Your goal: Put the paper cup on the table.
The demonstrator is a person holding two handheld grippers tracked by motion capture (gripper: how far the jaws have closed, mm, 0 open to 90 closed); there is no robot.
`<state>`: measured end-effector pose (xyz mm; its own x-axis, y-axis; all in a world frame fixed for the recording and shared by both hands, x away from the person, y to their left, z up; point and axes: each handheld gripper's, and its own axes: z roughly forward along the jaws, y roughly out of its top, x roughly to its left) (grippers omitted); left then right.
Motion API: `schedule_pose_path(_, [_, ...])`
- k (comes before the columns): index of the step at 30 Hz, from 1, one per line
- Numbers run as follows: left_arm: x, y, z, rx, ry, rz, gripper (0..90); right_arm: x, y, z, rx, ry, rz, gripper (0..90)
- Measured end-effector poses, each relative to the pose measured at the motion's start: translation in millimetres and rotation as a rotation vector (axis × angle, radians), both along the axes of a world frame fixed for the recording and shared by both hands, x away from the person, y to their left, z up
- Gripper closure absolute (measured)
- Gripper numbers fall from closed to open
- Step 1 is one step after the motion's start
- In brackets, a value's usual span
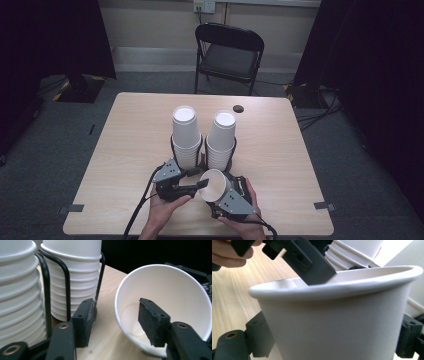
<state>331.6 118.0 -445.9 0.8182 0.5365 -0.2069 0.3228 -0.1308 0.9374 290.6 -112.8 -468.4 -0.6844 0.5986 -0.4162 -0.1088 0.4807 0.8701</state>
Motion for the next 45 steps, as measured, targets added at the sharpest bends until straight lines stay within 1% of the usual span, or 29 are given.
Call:
schedule_pose_path(1, [0.6, 0.8, -0.4, -0.001, 0.002, 0.005, 43.8, 1.4, -2.0, -0.3, 0.015, 0.014, 0.000, 11.7])
schedule_pose_path(2, [1.7, 1.6, -0.9, -0.004, 0.004, 0.006, 41.7, 4.6, -6.0, -1.2, 0.042, 0.034, -0.005, 11.7])
schedule_pose_path(4, [3.8, 4.0, -2.0, -0.013, 0.015, 0.004, 40.9, 5.6, -7.6, -1.5, 0.046, 0.040, -0.010, 11.7])
schedule_pose_path(5, [3.9, 4.9, -2.1, -0.008, 0.013, 0.017, 39.8, 7.3, -10.2, -2.3, 0.057, 0.047, -0.023, 11.7])
schedule_pose_path(9, [3.7, 10.2, -2.5, -0.003, 0.003, 0.031, 35.4, 9.7, -19.3, -3.7, 0.112, 0.077, -0.048, 11.6])
schedule_pose_path(11, [3.0, 12.8, -3.3, -0.015, -0.001, 0.035, 34.0, 9.5, -22.5, -3.8, 0.135, 0.085, -0.052, 11.6])
schedule_pose_path(13, [2.3, 15.7, -4.3, -0.008, 0.000, 0.048, 33.6, 9.4, -25.6, -4.5, 0.152, 0.093, -0.053, 11.5])
schedule_pose_path(15, [2.0, 18.2, -6.8, -0.013, -0.004, 0.054, 32.2, 10.5, -28.5, -6.2, 0.168, 0.100, -0.057, 11.5])
schedule_pose_path(18, [2.2, 22.8, -11.7, -0.010, 0.003, 0.066, 30.3, 13.1, -34.2, -8.6, 0.192, 0.114, -0.077, 11.5])
schedule_pose_path(19, [2.7, 24.6, -13.7, -0.016, 0.002, 0.070, 29.1, 14.0, -36.3, -9.0, 0.204, 0.121, -0.080, 11.6])
schedule_pose_path(20, [2.9, 26.3, -15.7, -0.023, 0.003, 0.074, 24.2, 15.4, -39.9, -9.1, 0.221, 0.130, -0.089, 11.6])
schedule_pose_path(21, [3.1, 27.5, -17.7, -0.031, 0.005, 0.082, 24.2, 15.4, -39.9, -9.1, 0.221, 0.130, -0.089, 11.6])
schedule_pose_path(25, [3.2, 32.5, -23.0, -0.024, 0.010, 0.098, 20.9, 20.7, -44.0, -7.6, 0.224, 0.122, -0.096, 11.5])
schedule_pose_path(26, [2.5, 33.5, -23.9, -0.025, 0.006, 0.106, 19.2, 23.2, -46.3, -6.8, 0.226, 0.128, -0.105, 11.5])
schedule_pose_path(29, [0.5, 36.9, -27.1, -0.020, -0.007, 0.102, 16.9, 25.2, -48.6, -6.1, 0.238, 0.132, -0.116, 11.5])
schedule_pose_path(30, [-0.3, 37.9, -28.6, -0.023, -0.004, 0.102, 16.1, 26.4, -50.0, -5.8, 0.245, 0.132, -0.120, 11.5])
schedule_pose_path(31, [-1.2, 39.0, -29.9, -0.016, -0.006, 0.106, 16.0, 28.6, -52.9, -4.7, 0.255, 0.133, -0.133, 11.5])
schedule_pose_path(32, [-1.8, 39.8, -31.2, -0.016, -0.010, 0.107, 16.0, 28.6, -52.9, -4.7, 0.255, 0.133, -0.133, 11.5])
schedule_pose_path(33, [-3.2, 41.5, -33.5, -0.013, -0.008, 0.122, 15.9, 29.4, -54.0, -4.1, 0.257, 0.134, -0.135, 11.5])
schedule_pose_path(34, [-3.9, 41.7, -34.9, -0.016, -0.007, 0.136, 15.3, 30.7, -55.8, -2.7, 0.267, 0.137, -0.148, 11.5])
schedule_pose_path(35, [-4.5, 43.4, -36.2, 0.000, -0.011, 0.145, 15.4, 31.5, -56.9, -1.9, 0.272, 0.138, -0.153, 11.6])
schedule_pose_path(38, [-7.9, 48.3, -39.9, 0.006, -0.027, 0.172, 15.4, 34.3, -62.1, 1.8, 0.300, 0.155, -0.175, 11.6])
schedule_pose_path(39, [-8.3, 49.9, -40.9, 0.016, -0.030, 0.179, 15.3, 35.7, -64.0, 3.1, 0.314, 0.162, -0.170, 11.6])
schedule_pose_path(41, [-9.2, 51.3, -43.3, 0.025, -0.036, 0.208, 15.3, 38.5, -67.4, 6.3, 0.321, 0.158, -0.179, 11.6])
schedule_pose_path(43, [-10.1, 52.7, -45.7, 0.039, -0.037, 0.216, 15.4, 42.8, -71.7, 9.4, 0.342, 0.161, -0.193, 11.6])
schedule_pose_path(45, [-11.4, 54.0, -46.9, 0.039, -0.033, 0.226, 15.5, 48.4, -76.9, 11.4, 0.362, 0.163, -0.205, 11.6])
